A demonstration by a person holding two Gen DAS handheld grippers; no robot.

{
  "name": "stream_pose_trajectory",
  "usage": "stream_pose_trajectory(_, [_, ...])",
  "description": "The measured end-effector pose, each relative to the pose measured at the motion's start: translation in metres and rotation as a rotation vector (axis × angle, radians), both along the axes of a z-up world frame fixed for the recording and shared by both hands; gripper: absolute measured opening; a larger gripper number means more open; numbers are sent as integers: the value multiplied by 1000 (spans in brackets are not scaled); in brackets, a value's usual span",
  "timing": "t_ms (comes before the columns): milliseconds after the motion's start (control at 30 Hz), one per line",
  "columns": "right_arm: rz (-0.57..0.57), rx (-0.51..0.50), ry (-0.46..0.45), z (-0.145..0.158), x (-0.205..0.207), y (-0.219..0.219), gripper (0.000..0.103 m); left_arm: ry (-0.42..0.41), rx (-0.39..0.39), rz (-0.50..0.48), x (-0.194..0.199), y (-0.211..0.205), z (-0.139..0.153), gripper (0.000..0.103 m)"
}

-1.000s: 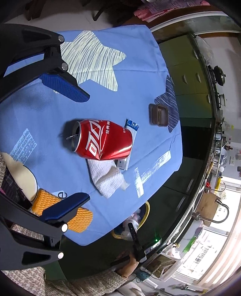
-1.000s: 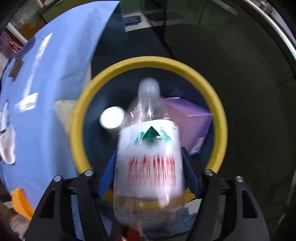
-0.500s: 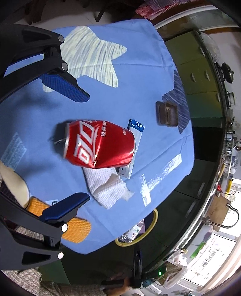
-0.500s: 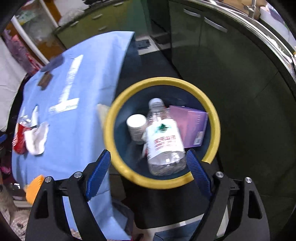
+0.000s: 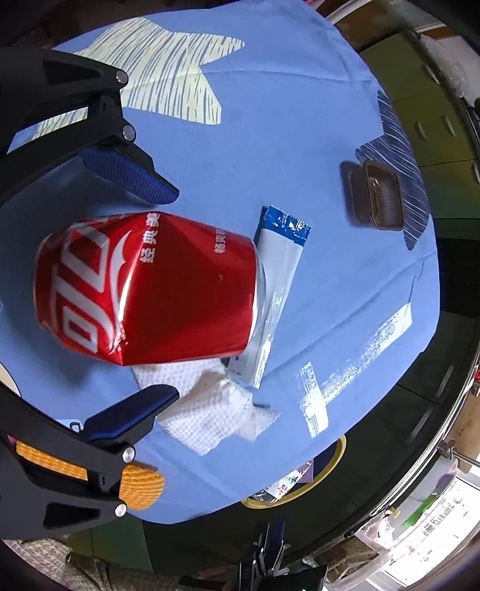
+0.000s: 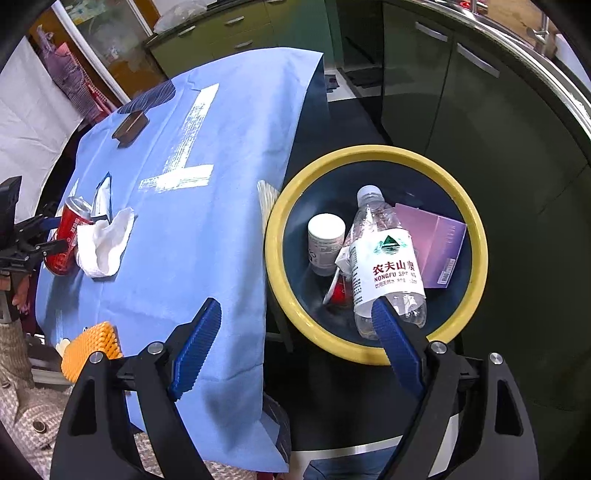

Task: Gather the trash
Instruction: 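Grasp the red Coca-Cola can with the left gripper, then carry the red can over the yellow bin and open the left gripper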

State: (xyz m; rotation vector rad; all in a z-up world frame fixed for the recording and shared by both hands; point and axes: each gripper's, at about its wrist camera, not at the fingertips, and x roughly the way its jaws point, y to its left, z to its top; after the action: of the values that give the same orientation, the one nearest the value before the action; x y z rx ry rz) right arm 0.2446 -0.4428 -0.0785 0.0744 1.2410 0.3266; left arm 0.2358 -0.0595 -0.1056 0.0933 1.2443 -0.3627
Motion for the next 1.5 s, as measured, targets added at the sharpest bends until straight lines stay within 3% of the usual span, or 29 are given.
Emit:
stream_pose_trajectory(67, [4,3,4,-2,2,2,83,7,-4,8,2,1,-2,93])
stream_pose_trajectory(333, [11,9,11,-5,4,6,83,17,33,-16,4,-5,-5,72])
stream_pose_trajectory(600, [11,15,5,-4,2,6,83,-11,65,-47,-3,-9,7,72])
stream_pose_trajectory(833, [-2,35,-14,1,-2,0,83,-73,70,-88,-12,-21,44,72])
stream_pose_trajectory(967, [-19,52,-32,5,-8,-11,83,-84,30,-148,-14,-43,65,72])
stream_pose_trajectory(1200, [-70,73,-44,6,-31,-49,83,-46,-52,-318,11,-134,78,72])
stream_pose_trajectory(1500, [-157,100,-38,-1,-65,-103,83,91,-150,-431,63,-285,41,72])
